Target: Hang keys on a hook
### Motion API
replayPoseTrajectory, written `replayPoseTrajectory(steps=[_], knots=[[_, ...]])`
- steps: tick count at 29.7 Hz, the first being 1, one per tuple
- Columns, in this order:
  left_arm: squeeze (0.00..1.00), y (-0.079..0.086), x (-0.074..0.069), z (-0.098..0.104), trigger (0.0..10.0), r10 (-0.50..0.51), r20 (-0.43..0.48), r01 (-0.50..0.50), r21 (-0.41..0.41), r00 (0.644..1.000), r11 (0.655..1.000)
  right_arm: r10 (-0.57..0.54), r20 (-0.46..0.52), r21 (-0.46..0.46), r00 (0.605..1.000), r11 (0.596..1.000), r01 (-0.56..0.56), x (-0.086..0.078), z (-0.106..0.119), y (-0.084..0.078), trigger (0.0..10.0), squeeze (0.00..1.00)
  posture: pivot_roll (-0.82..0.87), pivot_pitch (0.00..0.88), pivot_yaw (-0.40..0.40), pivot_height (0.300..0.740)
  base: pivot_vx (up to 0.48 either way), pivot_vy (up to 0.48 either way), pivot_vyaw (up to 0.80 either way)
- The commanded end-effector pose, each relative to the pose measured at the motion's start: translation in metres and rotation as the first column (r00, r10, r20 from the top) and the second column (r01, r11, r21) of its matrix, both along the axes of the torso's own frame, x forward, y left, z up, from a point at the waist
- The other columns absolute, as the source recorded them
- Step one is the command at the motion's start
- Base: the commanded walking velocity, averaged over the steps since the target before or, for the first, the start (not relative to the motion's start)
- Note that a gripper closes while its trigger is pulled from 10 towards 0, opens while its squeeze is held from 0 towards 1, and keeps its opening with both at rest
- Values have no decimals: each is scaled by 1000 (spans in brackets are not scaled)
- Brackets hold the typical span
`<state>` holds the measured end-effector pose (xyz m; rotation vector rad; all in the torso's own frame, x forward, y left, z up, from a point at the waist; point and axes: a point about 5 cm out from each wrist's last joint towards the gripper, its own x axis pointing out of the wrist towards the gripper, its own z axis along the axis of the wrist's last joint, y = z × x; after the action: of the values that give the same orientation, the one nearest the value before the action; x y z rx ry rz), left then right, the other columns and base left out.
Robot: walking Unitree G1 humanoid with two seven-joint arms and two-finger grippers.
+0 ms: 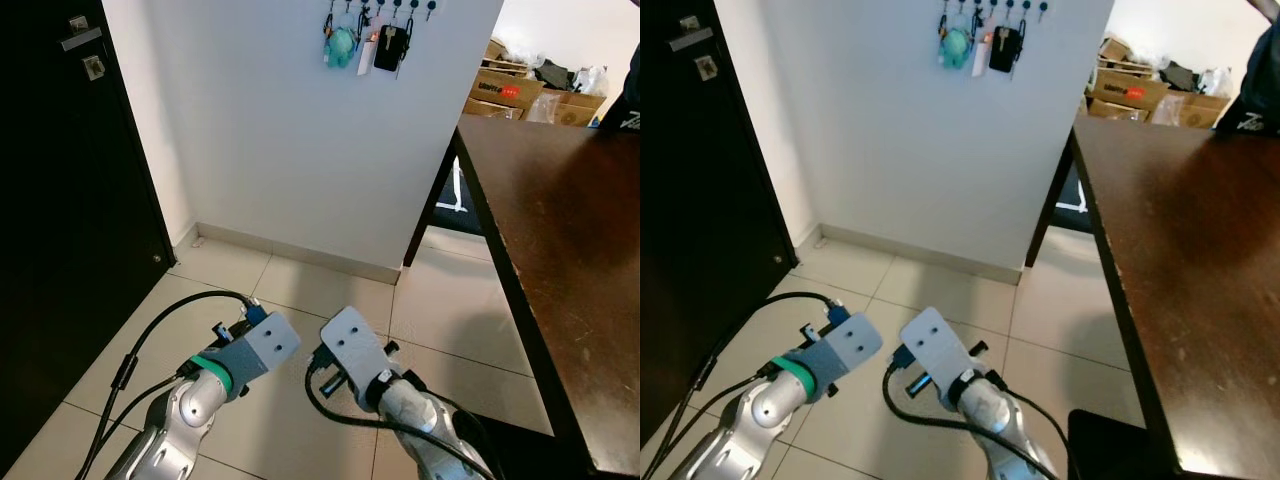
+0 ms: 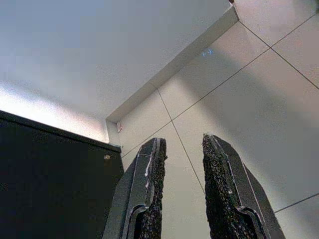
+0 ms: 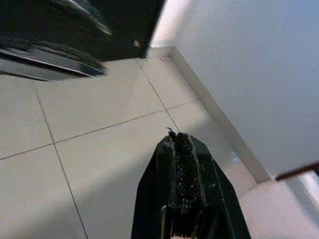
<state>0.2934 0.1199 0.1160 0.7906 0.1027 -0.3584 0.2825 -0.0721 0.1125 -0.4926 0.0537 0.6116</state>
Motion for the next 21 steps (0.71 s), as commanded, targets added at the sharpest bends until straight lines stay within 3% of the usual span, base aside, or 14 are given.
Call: replayPoseTrajectory(steps=[1,11,16,21], knots=[[0,-1,-4,-4,10000,-32,-8,32,7,999,999,52,-16,-18,998,998,-53,-3,-3,6,10000,0,52,20,58,740,0,0,0],[0,-6,-5,-2,10000,-101,22,100,42,995,994,68,-36,-51,997,996,-70,0,-5,11,10000,0,61,32,51,740,0,0,0],[0,-17,-9,0,10000,-214,-11,214,-8,977,977,83,-119,61,989,995,-76,0,-6,8,10000,0,60,39,53,740,0,0,0],[0,-15,-8,-4,10000,-202,-47,200,-38,978,979,84,-130,70,988,995,-76,1,-7,8,10000,0,58,38,53,740,0,0,0]])
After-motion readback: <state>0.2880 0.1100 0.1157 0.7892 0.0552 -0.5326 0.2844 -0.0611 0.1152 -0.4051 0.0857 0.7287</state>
